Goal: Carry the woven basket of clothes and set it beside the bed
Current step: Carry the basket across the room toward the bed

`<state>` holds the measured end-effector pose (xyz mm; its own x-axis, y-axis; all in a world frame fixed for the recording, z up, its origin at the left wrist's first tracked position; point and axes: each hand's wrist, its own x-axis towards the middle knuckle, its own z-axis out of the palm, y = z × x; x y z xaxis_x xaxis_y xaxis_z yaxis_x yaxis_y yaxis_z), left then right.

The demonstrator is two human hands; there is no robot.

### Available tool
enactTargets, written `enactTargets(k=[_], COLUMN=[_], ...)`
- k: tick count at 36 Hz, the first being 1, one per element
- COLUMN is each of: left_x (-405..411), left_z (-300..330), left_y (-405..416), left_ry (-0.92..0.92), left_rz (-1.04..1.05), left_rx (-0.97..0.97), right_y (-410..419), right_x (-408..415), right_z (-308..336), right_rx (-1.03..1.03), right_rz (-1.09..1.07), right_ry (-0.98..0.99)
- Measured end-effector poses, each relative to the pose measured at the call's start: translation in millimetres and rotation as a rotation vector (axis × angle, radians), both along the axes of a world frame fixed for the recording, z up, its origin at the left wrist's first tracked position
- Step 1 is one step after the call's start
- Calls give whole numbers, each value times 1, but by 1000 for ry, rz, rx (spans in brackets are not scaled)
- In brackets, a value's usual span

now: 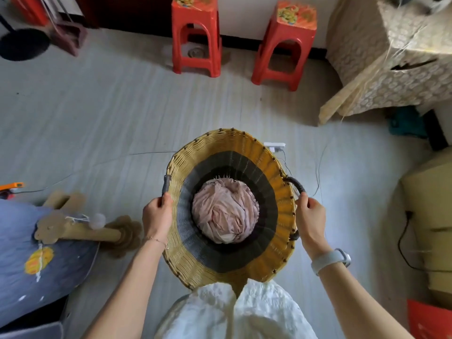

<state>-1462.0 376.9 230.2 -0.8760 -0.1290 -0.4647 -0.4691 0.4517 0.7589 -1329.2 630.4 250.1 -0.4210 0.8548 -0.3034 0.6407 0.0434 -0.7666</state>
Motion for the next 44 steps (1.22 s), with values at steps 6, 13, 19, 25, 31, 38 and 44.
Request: enactTargets(k=[6, 13, 19, 25, 31, 38, 44], left_x=[-82, -218, -276, -329, -403, -533, -621], left_z=[-1, -4, -1, -13, -21, -31, -10], left_y=[12, 35, 37, 10, 1, -36, -73], left_ry=[19, 11, -49, -53, -44, -13, -5], left_rz=[25, 174, 259, 334, 344, 325, 381], left_rx=[-73, -78, -143, -164, -243, -187, -151], right_y=[23, 52, 54, 48, 23, -10, -52], right_x=[-103, -264, -374, -469, -561, -688, -785], right_z=[-14, -18, -13, -5, -7, -3, 18], right_rx=[-26, -66, -3, 10, 93, 201, 254], right_rz=[44, 231, 377, 538, 662, 672, 701], right_ry=[-7, -11, -42, -70, -134, -128, -82])
